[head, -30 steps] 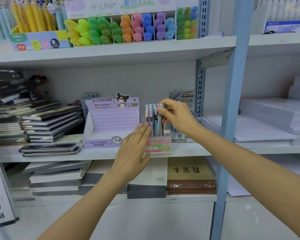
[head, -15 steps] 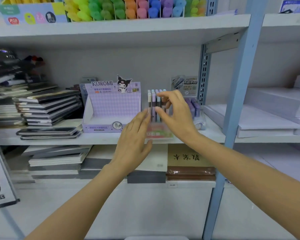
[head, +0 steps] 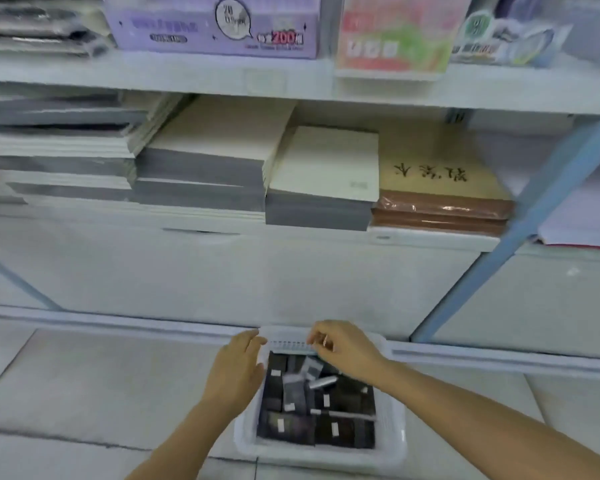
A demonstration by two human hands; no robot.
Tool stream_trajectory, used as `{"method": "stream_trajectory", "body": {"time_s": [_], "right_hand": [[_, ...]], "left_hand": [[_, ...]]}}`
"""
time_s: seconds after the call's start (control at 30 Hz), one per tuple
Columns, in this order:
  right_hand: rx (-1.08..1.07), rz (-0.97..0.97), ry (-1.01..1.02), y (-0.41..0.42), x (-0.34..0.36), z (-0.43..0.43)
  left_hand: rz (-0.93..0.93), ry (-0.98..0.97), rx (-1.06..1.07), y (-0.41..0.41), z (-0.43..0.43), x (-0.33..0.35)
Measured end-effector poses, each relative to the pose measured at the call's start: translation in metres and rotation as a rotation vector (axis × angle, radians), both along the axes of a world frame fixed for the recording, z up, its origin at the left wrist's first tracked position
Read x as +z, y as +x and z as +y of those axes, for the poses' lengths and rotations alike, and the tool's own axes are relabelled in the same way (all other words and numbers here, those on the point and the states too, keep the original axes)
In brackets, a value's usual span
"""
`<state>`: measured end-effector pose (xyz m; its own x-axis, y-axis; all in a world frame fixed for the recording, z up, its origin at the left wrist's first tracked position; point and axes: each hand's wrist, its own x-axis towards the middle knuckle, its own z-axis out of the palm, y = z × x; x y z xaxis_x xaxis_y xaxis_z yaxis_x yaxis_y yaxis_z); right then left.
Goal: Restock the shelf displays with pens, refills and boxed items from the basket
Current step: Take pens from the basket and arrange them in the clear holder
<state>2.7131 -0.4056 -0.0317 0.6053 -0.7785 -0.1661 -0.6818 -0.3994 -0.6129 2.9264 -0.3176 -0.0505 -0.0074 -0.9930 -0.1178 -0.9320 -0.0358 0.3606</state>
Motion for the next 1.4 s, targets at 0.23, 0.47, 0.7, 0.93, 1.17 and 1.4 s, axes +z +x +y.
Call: {"method": "stream_trajectory", "body": {"time_s": [0.23,0.47,0.7,0.93,1.17,1.4], "right_hand": [[-0.023,0.241,0.127,-0.010,-0.106,0.020],[-0.019,0.233,0.061,-0.006,-0.137,0.016],[-0.049,-0.173,0.306,-0.003,-0.102,0.004],[-0.033,-0.252,0.392,-0.013,-0.096,0.024],[-0.049,0.276,0.278,-0.066,-0.132,0.035],[0.017,0.345,0.255,-0.062,-0.144,0.038]], "left_hand": [[-0.107,0.282,0.045,0.005,0.035,-0.072],[-0.045,0.165,0.142,0.000,0.032,-0.077],[0.707,0.162,0.313,-0.043,0.013,-0.063],[1.381,0.328,0.741,-0.095,0.000,-0.063],[1.038,0.401,0.800,-0.073,0.002,-0.078],[0.908,0.486,0.699,-0.074,0.013,-0.085]]}}
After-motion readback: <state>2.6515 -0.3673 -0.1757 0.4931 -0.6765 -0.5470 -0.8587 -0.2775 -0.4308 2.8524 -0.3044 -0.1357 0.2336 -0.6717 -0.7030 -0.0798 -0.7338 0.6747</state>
